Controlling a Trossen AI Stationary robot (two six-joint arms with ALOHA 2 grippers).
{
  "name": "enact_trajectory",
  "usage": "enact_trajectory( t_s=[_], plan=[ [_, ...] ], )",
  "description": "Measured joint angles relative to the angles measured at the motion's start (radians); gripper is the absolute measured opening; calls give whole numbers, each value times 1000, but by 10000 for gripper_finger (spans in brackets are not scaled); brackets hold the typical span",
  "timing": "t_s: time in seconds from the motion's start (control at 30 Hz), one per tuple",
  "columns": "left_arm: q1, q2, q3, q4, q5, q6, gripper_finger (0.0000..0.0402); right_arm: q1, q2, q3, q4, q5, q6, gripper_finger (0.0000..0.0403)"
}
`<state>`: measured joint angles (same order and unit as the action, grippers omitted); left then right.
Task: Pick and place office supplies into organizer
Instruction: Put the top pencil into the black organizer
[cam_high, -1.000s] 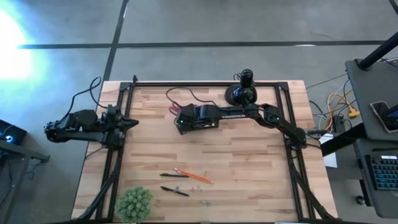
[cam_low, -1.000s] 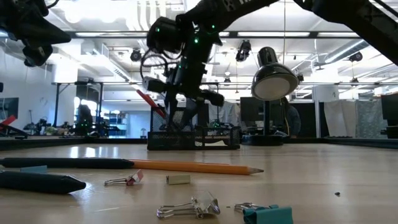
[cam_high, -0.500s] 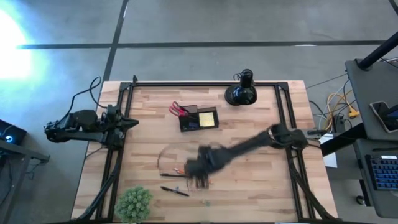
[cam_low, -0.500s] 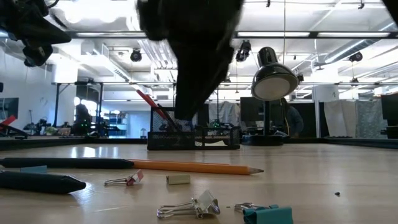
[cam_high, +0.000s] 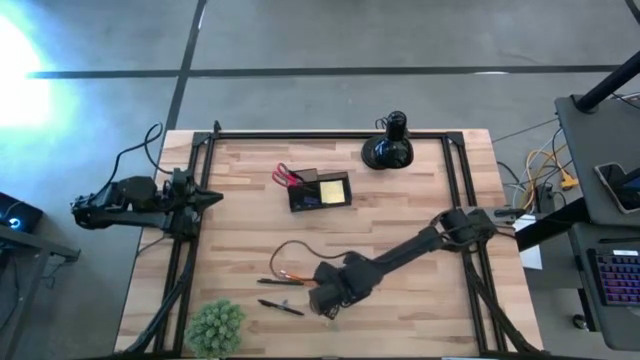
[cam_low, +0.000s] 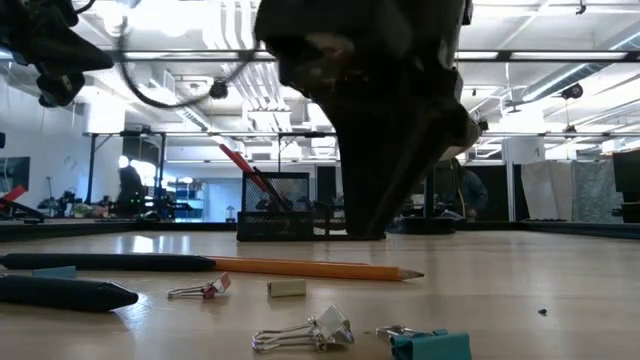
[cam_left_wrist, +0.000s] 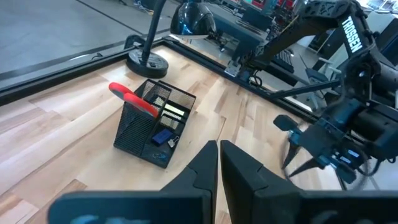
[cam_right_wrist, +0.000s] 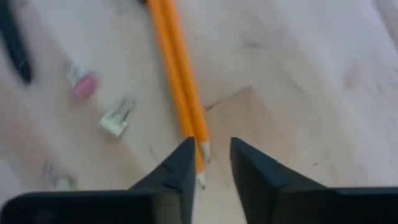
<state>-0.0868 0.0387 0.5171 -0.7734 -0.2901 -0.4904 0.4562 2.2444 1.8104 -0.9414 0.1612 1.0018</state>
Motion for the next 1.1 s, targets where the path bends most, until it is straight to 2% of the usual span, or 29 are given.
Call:
enact_trajectory(
  t_s=[0.1, 0.17, 0.37, 0.47, 0.67, 0.8, 0.9, 1.1],
  plan=[
    [0, 0, 0, 0, 0, 0, 4, 29, 0, -1, 1, 8, 120, 37],
    [0, 0, 0, 0, 0, 0, 4, 42, 0, -4, -3, 9, 259, 16],
    [0, 0, -3, 0, 0, 0, 4, 71, 0, -37, -15, 20, 927, 9],
    [0, 0, -3, 0, 0, 0, 4, 81, -4, -47, 35, -14, 1115, 9],
    [0, 0, -5, 2, 0, -1, 4, 72, -14, -57, 159, -45, 1130, 9],
    [0, 0, -5, 2, 0, -1, 4, 69, -22, -58, 64, -26, 1206, 9],
    [0, 0, -5, 2, 2, -2, 4, 66, -32, -57, 5, -33, 1205, 9],
    [0, 0, -5, 2, 2, -2, 4, 46, -33, -63, 8, -29, 1175, 9]
  ],
)
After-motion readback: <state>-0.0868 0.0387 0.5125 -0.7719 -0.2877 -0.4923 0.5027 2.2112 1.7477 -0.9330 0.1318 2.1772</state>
